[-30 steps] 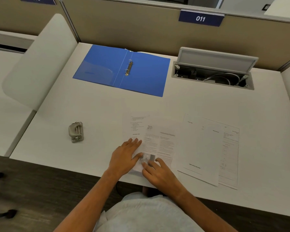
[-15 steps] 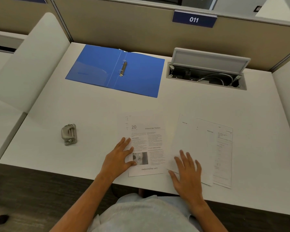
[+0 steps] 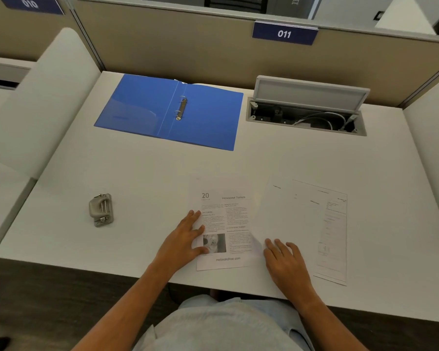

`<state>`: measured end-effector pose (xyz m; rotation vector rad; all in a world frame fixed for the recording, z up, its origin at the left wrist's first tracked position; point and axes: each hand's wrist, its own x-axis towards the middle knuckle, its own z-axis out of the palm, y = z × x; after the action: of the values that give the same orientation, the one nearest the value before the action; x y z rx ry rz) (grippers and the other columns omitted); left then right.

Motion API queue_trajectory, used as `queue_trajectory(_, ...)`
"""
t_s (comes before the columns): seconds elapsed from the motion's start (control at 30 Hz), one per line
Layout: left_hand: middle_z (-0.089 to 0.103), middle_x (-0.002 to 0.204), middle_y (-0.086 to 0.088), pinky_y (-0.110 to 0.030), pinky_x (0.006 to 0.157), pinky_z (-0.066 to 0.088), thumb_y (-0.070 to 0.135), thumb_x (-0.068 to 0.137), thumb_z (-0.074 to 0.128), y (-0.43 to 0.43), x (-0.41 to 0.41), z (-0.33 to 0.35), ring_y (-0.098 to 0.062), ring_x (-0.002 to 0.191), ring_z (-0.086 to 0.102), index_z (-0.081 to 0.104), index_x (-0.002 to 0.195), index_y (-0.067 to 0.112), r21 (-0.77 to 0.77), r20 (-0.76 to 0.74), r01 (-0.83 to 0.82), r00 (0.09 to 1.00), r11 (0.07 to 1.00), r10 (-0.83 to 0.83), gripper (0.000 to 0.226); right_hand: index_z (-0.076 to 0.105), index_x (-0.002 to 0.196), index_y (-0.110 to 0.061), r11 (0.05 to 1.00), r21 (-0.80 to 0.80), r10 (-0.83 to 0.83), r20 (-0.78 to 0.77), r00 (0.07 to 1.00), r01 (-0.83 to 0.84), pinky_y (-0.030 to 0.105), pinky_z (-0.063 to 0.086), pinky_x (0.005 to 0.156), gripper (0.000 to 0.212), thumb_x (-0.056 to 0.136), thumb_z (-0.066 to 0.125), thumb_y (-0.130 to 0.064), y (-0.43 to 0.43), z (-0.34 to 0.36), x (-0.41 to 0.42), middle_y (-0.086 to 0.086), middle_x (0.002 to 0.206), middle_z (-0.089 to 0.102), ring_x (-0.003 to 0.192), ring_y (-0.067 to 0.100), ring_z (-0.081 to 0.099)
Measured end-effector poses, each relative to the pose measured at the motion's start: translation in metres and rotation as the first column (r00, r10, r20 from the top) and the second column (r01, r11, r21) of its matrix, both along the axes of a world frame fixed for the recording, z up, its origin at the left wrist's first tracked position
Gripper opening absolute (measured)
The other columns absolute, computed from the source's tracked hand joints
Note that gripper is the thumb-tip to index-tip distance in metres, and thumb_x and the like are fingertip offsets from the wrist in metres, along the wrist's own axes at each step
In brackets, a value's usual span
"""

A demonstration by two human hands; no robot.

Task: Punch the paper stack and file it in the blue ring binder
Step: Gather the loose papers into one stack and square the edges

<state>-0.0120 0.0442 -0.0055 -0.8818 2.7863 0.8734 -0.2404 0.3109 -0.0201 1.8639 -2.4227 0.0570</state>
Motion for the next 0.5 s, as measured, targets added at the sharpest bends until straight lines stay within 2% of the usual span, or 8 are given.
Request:
queue_trajectory(0.07, 0.010, 0.176, 0.003, -0.028, 0.125, 0.012, 0.050, 0.092, 0.075, 0.002, -0.006, -0.001, -0.012, 0.161, 0.001, 0.046, 0.157, 0.016, 0.003, -0.004, 0.020, 1.000, 1.000, -0.020, 0.079, 0.078, 0.105, -0.006, 0.996, -0.079, -0.028, 0.002, 1.000, 0.028, 0.056, 0.058, 0.095, 0.024, 0.099, 0.055, -0.012, -0.007, 0.006, 0.002, 0.017, 0.123, 0.079, 0.108, 0.036, 0.078)
queue_trajectory(0.17, 0.013, 0.176, 0.001, -0.030, 0.125, 0.014, 0.047, 0.093, 0.076, 0.007, -0.016, -0.002, -0.019, 0.164, 0.007, 0.048, 0.156, 0.016, 0.017, -0.016, 0.046, 0.999, 0.999, -0.045, 0.076, 0.078, 0.104, -0.009, 0.988, -0.149, 0.027, -0.006, 1.000, -0.028, 0.055, 0.056, 0.098, 0.017, 0.097, 0.062, -0.013, -0.022, 0.015, 0.015, 0.015, 0.128, 0.077, 0.116, 0.036, 0.075)
queue_trajectory(0.23, 0.021, 0.175, -0.003, -0.037, 0.130, 0.019, 0.037, 0.098, 0.073, 0.011, -0.024, -0.002, -0.024, 0.163, 0.015, 0.053, 0.152, 0.013, 0.028, -0.039, 0.062, 0.997, 0.998, -0.061, 0.063, 0.075, 0.103, -0.012, 0.984, -0.135, 0.121, 0.001, 0.993, -0.119, 0.054, 0.056, 0.099, 0.012, 0.095, 0.066, -0.012, -0.034, 0.016, 0.029, 0.014, 0.132, 0.076, 0.119, 0.035, 0.074)
queue_trajectory(0.3, 0.032, 0.172, -0.007, -0.046, 0.129, 0.032, 0.022, 0.104, 0.065, 0.013, -0.032, -0.002, -0.028, 0.161, 0.024, 0.062, 0.145, 0.009, 0.016, -0.090, 0.060, 0.994, 0.998, -0.059, 0.043, 0.071, 0.103, -0.014, 0.973, -0.104, 0.212, 0.026, 0.977, -0.208, 0.053, 0.056, 0.100, 0.012, 0.095, 0.064, -0.011, -0.044, 0.011, 0.041, 0.014, 0.134, 0.075, 0.121, 0.033, 0.073)
queue_trajectory(0.37, 0.039, 0.169, -0.007, -0.046, 0.128, 0.033, 0.014, 0.107, 0.056, 0.015, -0.039, 0.004, -0.027, 0.160, 0.029, 0.066, 0.141, 0.011, 0.051, -0.134, 0.004, 0.991, 0.999, 0.003, 0.035, 0.067, 0.105, -0.015, 0.959, -0.072, 0.276, 0.050, 0.960, -0.272, 0.052, 0.055, 0.101, 0.011, 0.098, 0.060, -0.012, -0.050, 0.003, 0.048, 0.014, 0.135, 0.074, 0.120, 0.033, 0.073)
queue_trajectory(0.43, 0.037, 0.170, -0.005, -0.042, 0.130, 0.030, 0.020, 0.109, 0.053, 0.016, -0.042, 0.010, -0.024, 0.159, 0.031, 0.056, 0.150, 0.015, 0.098, -0.136, -0.052, 0.989, 0.994, 0.066, 0.041, 0.065, 0.110, -0.016, 0.954, -0.032, 0.299, 0.061, 0.952, -0.297, 0.051, 0.055, 0.101, 0.010, 0.101, 0.062, -0.014, -0.052, -0.002, 0.050, 0.014, 0.137, 0.073, 0.122, 0.032, 0.072)
queue_trajectory(0.5, 0.030, 0.173, -0.003, -0.040, 0.126, 0.035, 0.036, 0.108, 0.055, 0.015, -0.043, 0.012, -0.023, 0.155, 0.038, 0.039, 0.160, 0.020, 0.125, -0.131, -0.106, 0.984, 0.987, 0.122, 0.056, 0.064, 0.114, -0.016, 0.957, -0.008, 0.291, 0.072, 0.954, -0.291, 0.050, 0.055, 0.102, 0.016, 0.099, 0.067, -0.017, -0.052, 0.000, 0.050, 0.013, 0.137, 0.072, 0.122, 0.031, 0.071)
